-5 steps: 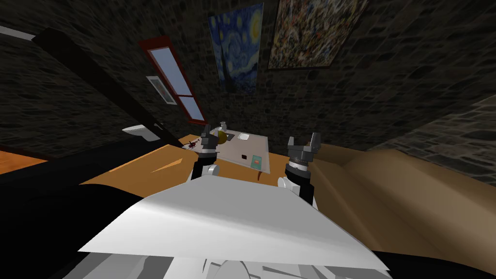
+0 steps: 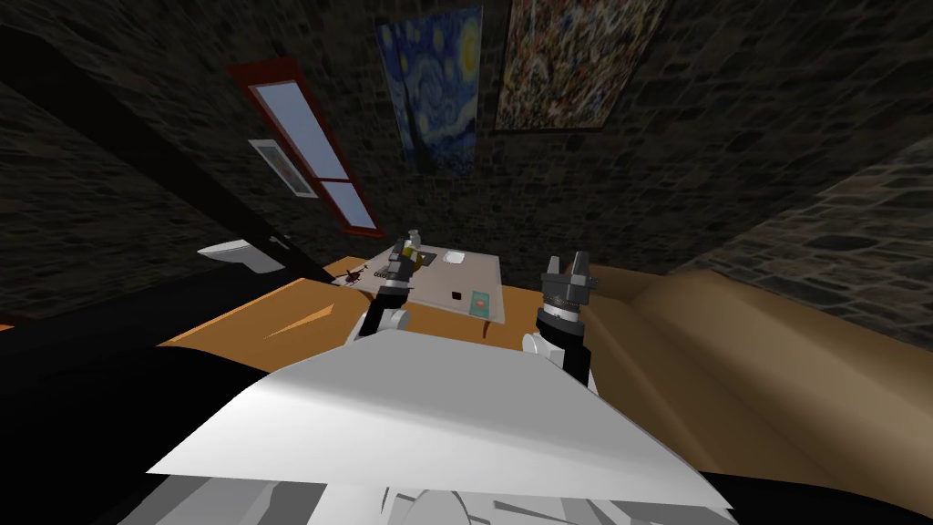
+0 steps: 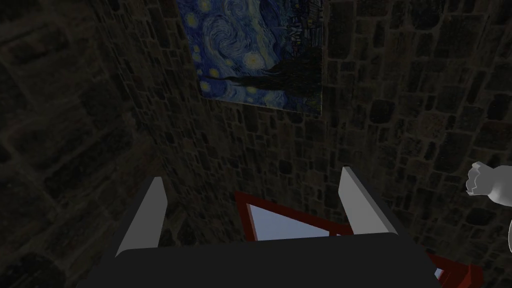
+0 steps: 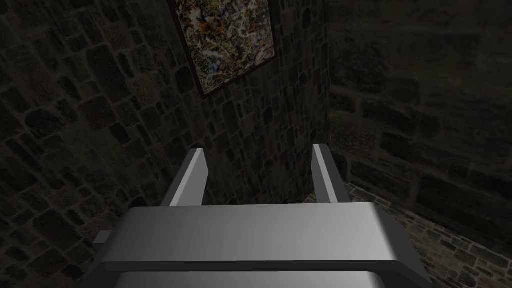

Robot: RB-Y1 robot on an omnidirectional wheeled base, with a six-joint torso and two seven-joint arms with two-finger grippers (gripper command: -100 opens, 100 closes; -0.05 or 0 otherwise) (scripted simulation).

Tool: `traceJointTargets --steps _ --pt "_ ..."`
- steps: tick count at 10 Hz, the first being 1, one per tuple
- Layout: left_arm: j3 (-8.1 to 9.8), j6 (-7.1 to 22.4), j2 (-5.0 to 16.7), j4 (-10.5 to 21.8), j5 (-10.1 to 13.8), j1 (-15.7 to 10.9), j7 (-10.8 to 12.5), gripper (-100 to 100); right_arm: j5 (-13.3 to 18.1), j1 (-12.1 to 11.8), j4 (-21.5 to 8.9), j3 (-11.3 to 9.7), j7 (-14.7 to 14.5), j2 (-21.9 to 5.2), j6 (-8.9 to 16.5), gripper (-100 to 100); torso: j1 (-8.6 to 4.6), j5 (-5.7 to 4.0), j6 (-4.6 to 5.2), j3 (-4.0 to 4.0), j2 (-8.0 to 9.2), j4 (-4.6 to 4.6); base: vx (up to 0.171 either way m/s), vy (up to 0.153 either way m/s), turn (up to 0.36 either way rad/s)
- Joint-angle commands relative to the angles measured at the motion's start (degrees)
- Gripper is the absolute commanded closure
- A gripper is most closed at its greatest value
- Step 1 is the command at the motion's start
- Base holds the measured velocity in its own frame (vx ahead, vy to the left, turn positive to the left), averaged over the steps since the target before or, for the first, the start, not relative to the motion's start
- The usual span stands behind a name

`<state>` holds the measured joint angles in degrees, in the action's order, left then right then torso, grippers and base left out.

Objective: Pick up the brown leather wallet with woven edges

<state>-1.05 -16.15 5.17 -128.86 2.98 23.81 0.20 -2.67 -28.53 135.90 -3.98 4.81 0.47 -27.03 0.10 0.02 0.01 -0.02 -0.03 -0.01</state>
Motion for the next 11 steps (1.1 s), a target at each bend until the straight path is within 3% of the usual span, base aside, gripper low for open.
traceJointTargets --steps 1,6,10,11 --pt "1.08 2.52 1.69 2.86 0.37 -1.84 0.62 -100 0.00 0.00 0.00 0.00 0.00 0.00 0.00 0 0.00 0.00 0.00 0.00 0.00 0.00 0.003 0.024 -0.164" --pt "3.21 7.89 3.53 9.27 1.15 -5.04 1.93 -100 0.00 -0.01 0.00 0.00 0.00 0.00 0.00 0 0.01 0.00 -0.02 -0.01 -0.01 0.00 0.001 0.022 -0.143" --pt "5.72 13.83 4.67 16.25 2.07 -8.76 3.47 -100 0.00 -0.01 0.00 0.00 0.00 0.00 0.00 0 0.01 0.01 -0.03 0.00 0.00 0.00 -0.003 0.023 -0.166" --pt "5.72 14.22 4.67 16.25 2.07 -8.76 3.47 -100 0.00 0.00 0.00 0.00 0.00 0.00 0.00 0 0.00 0.00 -0.01 0.00 0.00 0.00 -0.002 0.019 -0.090"
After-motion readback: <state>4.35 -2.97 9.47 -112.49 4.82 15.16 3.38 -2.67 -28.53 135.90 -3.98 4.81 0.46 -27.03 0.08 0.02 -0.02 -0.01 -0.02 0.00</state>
